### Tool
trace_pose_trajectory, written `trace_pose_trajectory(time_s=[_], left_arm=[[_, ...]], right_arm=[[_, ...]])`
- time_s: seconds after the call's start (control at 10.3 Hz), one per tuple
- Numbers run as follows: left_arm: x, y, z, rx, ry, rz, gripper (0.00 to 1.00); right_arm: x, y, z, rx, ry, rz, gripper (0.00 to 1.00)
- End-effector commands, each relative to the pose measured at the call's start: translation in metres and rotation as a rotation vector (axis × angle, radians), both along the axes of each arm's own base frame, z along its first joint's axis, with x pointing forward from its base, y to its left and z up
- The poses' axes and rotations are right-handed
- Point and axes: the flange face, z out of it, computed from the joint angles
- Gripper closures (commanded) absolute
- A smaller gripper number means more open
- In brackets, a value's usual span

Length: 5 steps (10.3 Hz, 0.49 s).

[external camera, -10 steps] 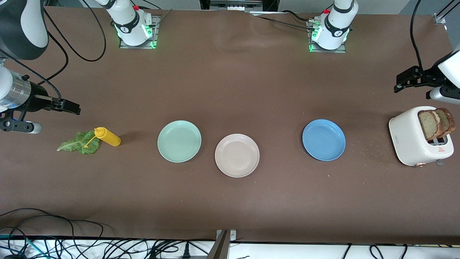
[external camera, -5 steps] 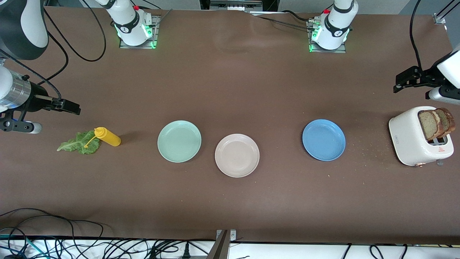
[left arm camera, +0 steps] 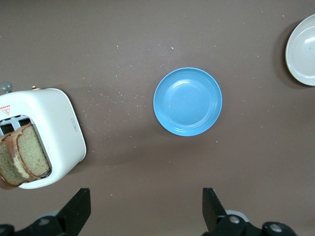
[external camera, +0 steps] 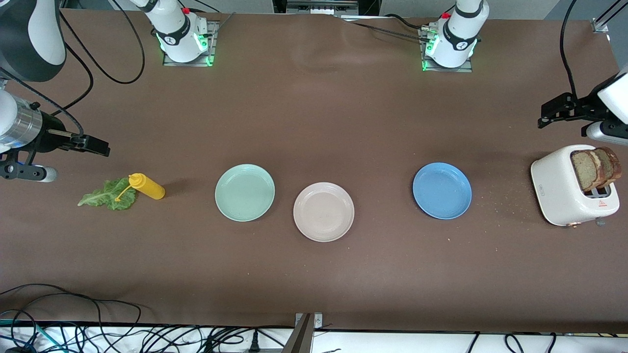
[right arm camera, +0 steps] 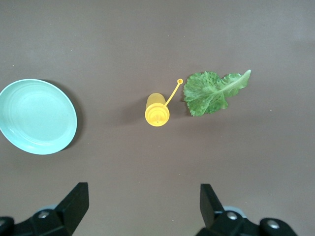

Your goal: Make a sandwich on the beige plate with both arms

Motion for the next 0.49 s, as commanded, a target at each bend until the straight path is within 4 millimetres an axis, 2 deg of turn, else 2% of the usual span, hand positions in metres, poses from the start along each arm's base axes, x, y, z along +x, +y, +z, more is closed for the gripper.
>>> trace_pose_trajectory(time_s=[0.0,0.1,0.2,0.29,0.39], left_arm=[[0.005,0.019,-0.001,-0.007,-0.003,0.025,0.0],[0.012,0.051,-0.022,-0.02,0.032,0.065,0.0],[0.011,0.08,-0.026,-0.016,0.035,0.106,0.0],[0.023,0.101,-0.061,-0.018,0.09,0.137,0.0],[0.023,0.131,-0.064,-0.007,0.086,0.185,0.0]], right_arm=[[-0.002,-0.002,0.002,0.018,0.004,-0.005,0.0],[-0.002,-0.002,0.003,0.018,0.001,-0.005,0.0],[-0.002,-0.002,0.003,0.018,0.001,-0.005,0.0],[-0.002,-0.002,0.003,0.019,0.001,-0.002,0.0],[-0.002,-0.002,0.003,0.019,0.0,-0.001,0.0]])
